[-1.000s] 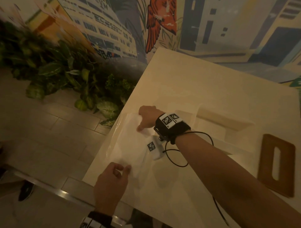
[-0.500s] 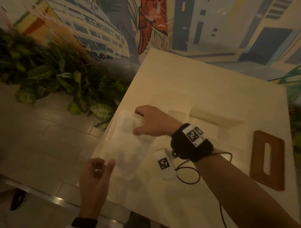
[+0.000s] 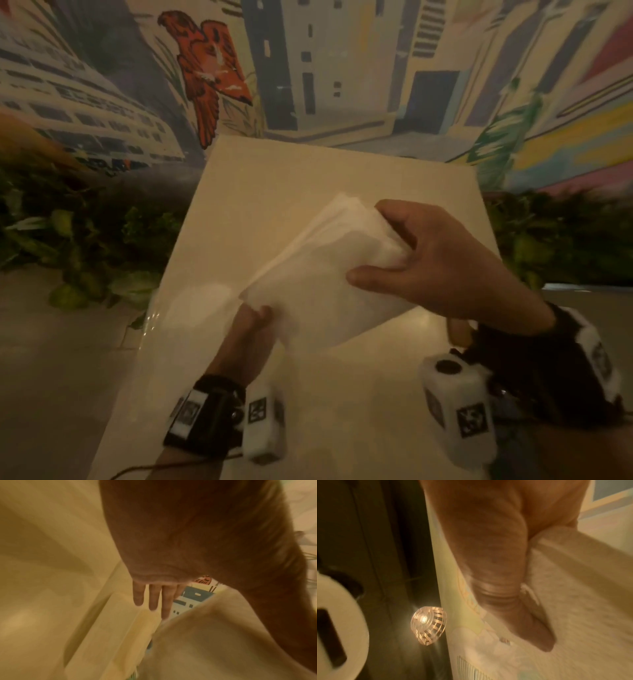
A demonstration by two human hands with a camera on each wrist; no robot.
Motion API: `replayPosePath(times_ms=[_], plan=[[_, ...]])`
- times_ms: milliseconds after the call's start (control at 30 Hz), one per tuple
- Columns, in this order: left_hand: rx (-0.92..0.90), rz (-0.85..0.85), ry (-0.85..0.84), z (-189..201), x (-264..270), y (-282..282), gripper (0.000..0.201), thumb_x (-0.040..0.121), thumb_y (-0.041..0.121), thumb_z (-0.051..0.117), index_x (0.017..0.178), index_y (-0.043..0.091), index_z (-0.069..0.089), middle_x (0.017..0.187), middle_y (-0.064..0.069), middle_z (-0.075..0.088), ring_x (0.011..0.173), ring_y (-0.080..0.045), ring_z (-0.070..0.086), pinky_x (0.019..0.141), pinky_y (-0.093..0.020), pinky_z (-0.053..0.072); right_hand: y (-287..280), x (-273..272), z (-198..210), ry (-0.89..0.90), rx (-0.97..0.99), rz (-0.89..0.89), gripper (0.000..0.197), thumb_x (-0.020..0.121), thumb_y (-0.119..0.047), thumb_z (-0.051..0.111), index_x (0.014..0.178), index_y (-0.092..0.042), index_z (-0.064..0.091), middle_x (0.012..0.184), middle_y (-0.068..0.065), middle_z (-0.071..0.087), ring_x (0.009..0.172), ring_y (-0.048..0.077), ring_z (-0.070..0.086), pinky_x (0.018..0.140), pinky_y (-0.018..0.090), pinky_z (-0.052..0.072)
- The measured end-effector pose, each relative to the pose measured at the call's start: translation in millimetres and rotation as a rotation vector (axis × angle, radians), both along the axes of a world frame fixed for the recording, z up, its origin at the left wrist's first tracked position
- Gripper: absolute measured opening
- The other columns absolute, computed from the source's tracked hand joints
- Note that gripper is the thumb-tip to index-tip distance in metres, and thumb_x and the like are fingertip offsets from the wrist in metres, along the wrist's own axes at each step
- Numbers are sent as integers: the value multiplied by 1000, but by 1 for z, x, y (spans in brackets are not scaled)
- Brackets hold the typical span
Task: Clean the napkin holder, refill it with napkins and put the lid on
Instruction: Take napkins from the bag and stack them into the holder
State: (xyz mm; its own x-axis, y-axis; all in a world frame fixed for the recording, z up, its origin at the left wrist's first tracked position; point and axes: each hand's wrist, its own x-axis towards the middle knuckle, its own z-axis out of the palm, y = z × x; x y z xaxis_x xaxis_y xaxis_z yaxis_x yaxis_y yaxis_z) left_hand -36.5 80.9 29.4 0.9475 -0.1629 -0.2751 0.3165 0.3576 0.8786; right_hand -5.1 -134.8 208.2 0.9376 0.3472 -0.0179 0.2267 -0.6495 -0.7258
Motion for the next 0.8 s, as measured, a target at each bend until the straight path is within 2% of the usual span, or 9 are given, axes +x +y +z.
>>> replayPosePath(times_ms=[67, 133, 167, 267, 400, 500, 567, 667, 800], plan=[[-9, -26, 85, 7, 6, -16, 3, 92, 4, 53, 92, 8, 52, 71, 0, 53, 50, 13, 57, 53, -3, 44, -26, -4, -1, 33, 86, -86, 35, 72, -31, 81, 100, -20, 65, 92, -10, 69, 83, 2, 65, 66, 17, 54], [-60, -148, 170, 16, 17, -33, 18, 92, 3, 55, 89, 20, 57, 69, 13, 64, 63, 19, 59, 61, 0, 44, -49, -5, -10, 62, 169, -199, 37, 71, -26, 81, 103, -19, 65, 94, -9, 71, 85, 3, 67, 66, 19, 56], [-100, -186, 142, 20, 25, -37, 9, 87, 10, 63, 90, 18, 63, 78, 11, 71, 74, 8, 65, 67, -7, 50, -59, -5, -18, 80, 210, -265, 37, 71, -24, 81, 104, -20, 65, 95, -10, 71, 85, 2, 68, 65, 17, 56], [-12, -128, 108, 24, 52, -50, 33, 84, 12, 65, 116, 3, 62, 108, -10, 72, 98, -24, 68, 76, -31, 57, -84, 3, -53, 157, 333, -489, 32, 74, -21, 80, 101, -23, 65, 94, -11, 71, 80, -1, 68, 59, 13, 53], [282, -147, 97, 20, 91, -67, 31, 86, 14, 67, 116, 8, 63, 114, -11, 70, 102, -29, 67, 83, -43, 57, -105, 21, -112, 300, 366, -708, 29, 81, -33, 75, 102, -16, 66, 97, -3, 70, 84, 13, 68, 63, 22, 55], [506, -83, 76, 9, 115, -76, 19, 85, 14, 68, 103, 12, 65, 109, -9, 68, 98, -29, 65, 86, -46, 55, -112, 35, -144, 439, 403, -759, 25, 88, -25, 68, 106, -8, 65, 103, 6, 69, 88, 19, 65, 70, 29, 55], [648, -71, 28, 4, 125, -82, 18, 83, 12, 68, 100, 11, 65, 104, -8, 67, 95, -28, 63, 85, -42, 54, -115, 43, -161, 467, 349, -745, 17, 89, -17, 65, 101, -6, 67, 103, 10, 68, 92, 25, 65, 79, 37, 54], [826, -107, -28, -8, 135, -86, 24, 79, 11, 68, 102, 4, 66, 102, -11, 68, 93, -28, 64, 82, -41, 55, -115, 53, -173, 387, 119, -684, 15, 87, -15, 63, 92, -1, 68, 95, 14, 68, 92, 30, 64, 74, 36, 51], [1120, -183, -134, -18, 141, -95, 24, 80, 14, 65, 101, 1, 63, 99, -11, 64, 90, -24, 58, 75, -32, 47, -108, 61, -179, 300, -240, -595, 33, 91, -24, 60, 107, 5, 60, 110, 19, 62, 102, 34, 58, 74, 30, 39]])
